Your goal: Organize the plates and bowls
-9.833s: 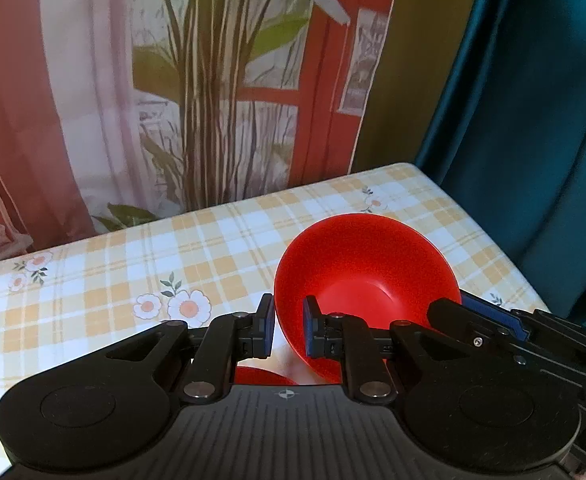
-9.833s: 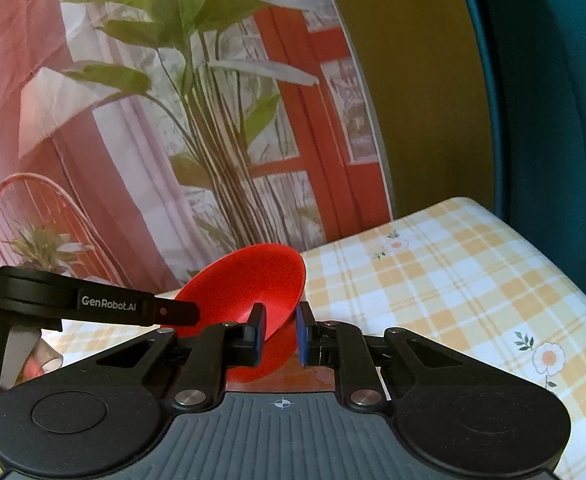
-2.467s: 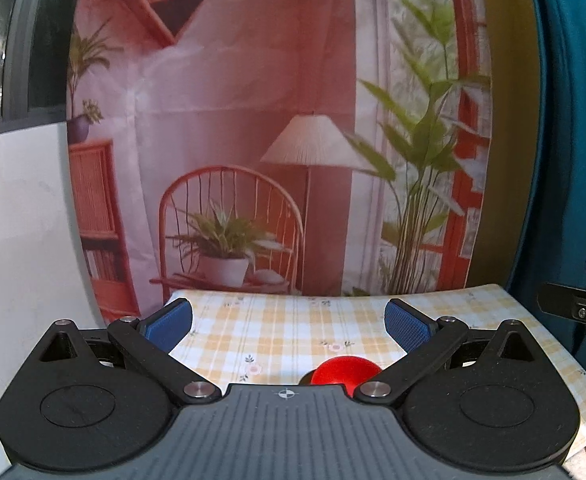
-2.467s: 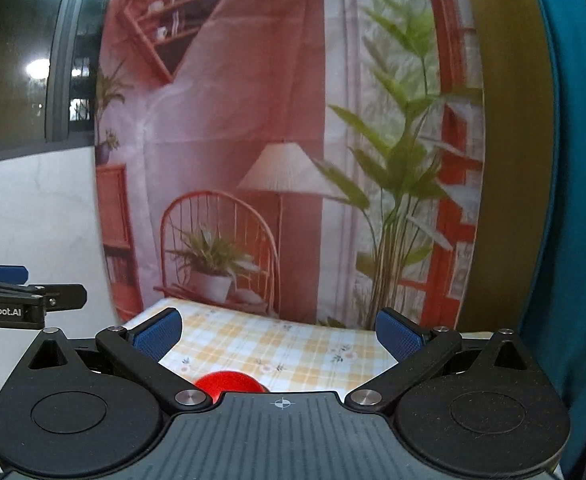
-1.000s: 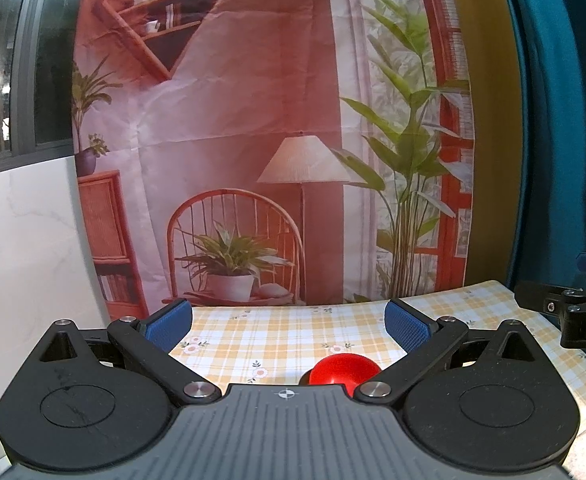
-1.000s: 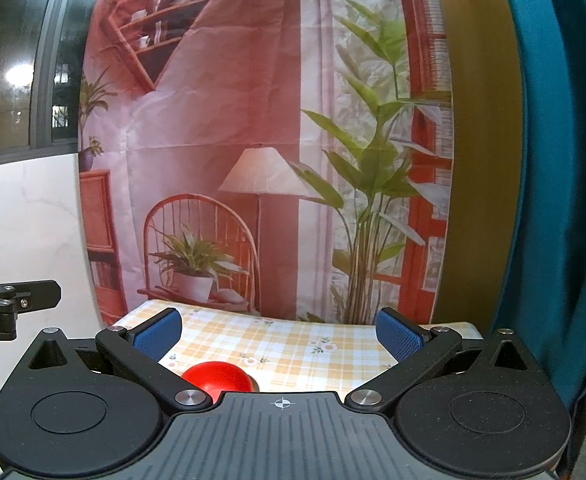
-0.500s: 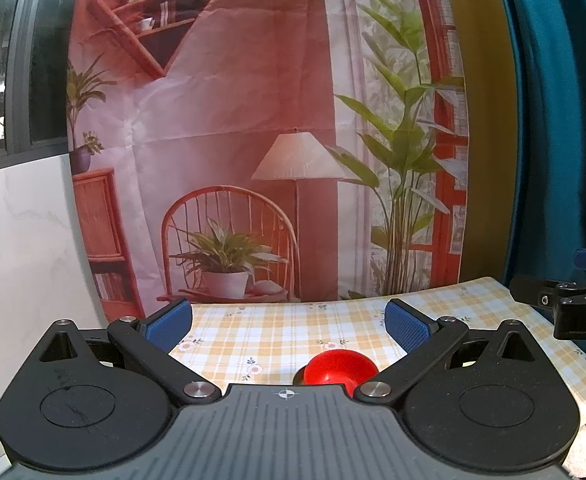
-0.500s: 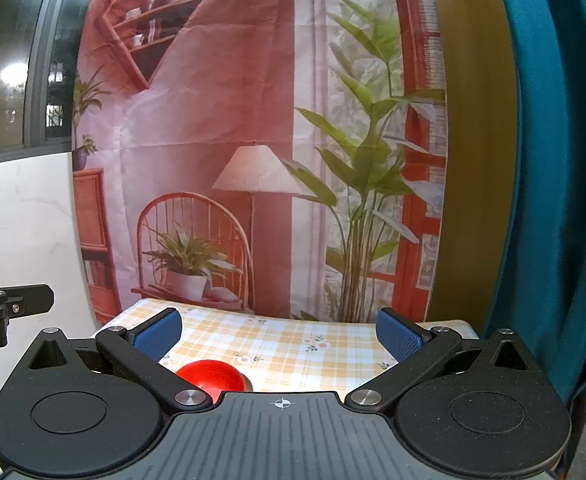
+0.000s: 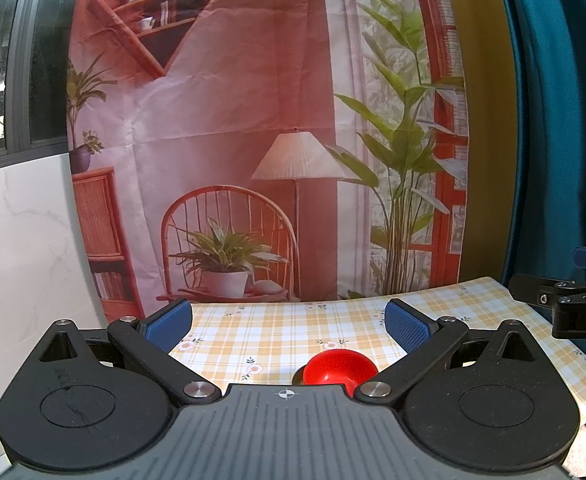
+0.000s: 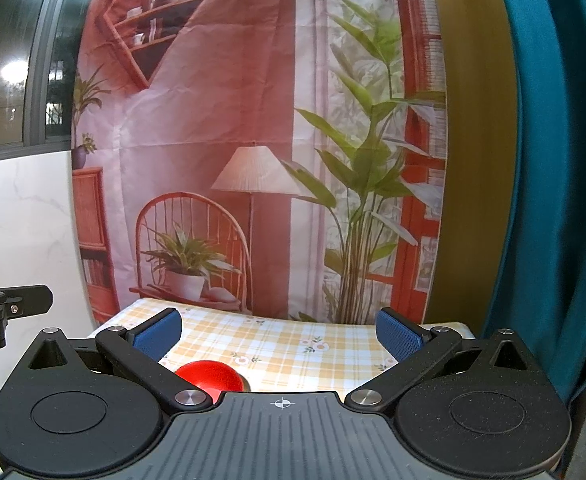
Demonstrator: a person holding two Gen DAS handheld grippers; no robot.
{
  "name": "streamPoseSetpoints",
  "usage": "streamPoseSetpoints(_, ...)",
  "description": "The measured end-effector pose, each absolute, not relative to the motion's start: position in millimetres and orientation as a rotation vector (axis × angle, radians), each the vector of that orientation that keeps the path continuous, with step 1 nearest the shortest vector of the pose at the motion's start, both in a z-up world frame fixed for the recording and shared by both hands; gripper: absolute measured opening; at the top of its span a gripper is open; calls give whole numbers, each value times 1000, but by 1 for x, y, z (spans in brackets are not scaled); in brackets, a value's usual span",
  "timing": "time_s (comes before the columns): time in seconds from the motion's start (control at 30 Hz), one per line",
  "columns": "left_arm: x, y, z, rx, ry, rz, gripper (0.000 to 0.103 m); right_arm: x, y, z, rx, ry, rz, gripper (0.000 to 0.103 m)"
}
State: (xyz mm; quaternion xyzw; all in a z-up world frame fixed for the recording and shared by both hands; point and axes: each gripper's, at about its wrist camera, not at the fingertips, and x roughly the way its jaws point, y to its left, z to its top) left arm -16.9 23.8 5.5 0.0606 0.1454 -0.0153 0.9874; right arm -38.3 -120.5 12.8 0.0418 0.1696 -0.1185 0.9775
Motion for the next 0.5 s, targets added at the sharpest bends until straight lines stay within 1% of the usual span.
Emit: streamPoseSetpoints(0.5,-20,22,4,127,280,-27,103,-39,-120,14,83,343,-239,103)
